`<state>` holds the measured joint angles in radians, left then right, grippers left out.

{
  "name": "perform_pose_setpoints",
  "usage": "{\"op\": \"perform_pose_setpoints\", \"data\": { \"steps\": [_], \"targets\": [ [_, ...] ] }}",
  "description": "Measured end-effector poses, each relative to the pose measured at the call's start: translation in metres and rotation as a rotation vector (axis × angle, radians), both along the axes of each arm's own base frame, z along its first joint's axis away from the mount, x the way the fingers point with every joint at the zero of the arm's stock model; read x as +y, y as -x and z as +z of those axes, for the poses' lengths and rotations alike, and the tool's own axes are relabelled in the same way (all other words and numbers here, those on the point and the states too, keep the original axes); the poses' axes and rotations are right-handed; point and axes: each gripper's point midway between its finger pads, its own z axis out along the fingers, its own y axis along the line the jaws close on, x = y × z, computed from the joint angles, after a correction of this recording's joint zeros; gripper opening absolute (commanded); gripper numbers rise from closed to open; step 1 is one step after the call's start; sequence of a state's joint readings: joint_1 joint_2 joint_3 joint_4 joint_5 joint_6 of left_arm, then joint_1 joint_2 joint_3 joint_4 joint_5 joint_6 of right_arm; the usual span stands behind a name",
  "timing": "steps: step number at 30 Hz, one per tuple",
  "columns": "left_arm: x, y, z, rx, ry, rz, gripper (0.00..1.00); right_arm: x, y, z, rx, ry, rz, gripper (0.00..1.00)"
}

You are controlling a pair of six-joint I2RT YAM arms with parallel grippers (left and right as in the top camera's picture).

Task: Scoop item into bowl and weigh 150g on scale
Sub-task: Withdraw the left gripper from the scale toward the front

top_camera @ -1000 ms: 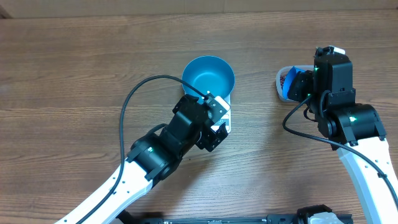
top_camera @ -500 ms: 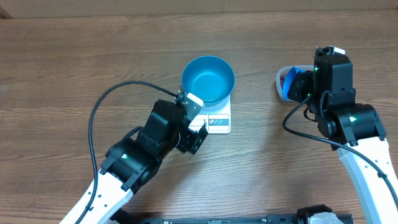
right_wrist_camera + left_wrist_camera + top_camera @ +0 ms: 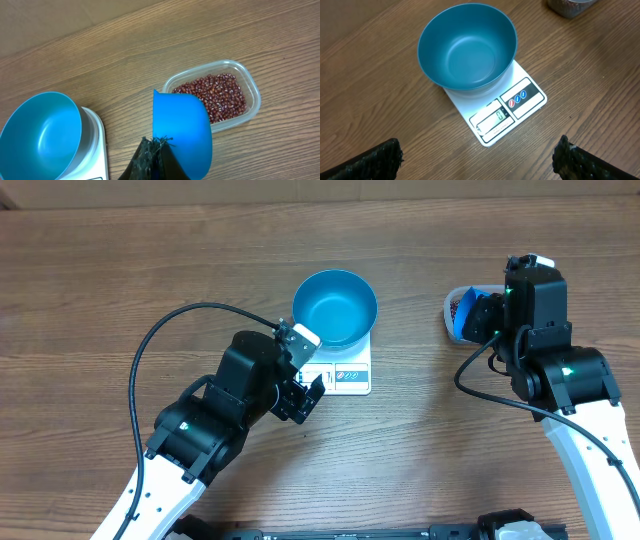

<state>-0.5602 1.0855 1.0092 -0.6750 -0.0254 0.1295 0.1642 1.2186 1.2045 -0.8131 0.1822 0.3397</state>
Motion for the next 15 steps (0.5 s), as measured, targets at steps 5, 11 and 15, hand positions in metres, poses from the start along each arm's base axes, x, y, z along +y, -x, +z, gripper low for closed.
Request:
{"op": "perform_pose_setpoints", "data": {
  "steps": [5, 11, 15],
  "targets": [
    [-0.0001, -0.0002, 0.0002, -0.003, -0.003, -0.004, 1.00, 0.0001, -0.0001, 0.0001, 0.000, 0.000, 0.000, 0.04],
    [0.0010, 0.0015, -0.0019, 0.007, -0.009, -0.004, 0.99, 0.0004, 0.0001, -0.0001, 0.001, -0.002, 0.001, 0.04],
    [0.0062, -0.0017, -0.0018, 0.008, -0.006, 0.012, 0.99, 0.0003, 0.0000, 0.0000, 0.000, -0.002, 0.001, 0.04]
  ]
}}
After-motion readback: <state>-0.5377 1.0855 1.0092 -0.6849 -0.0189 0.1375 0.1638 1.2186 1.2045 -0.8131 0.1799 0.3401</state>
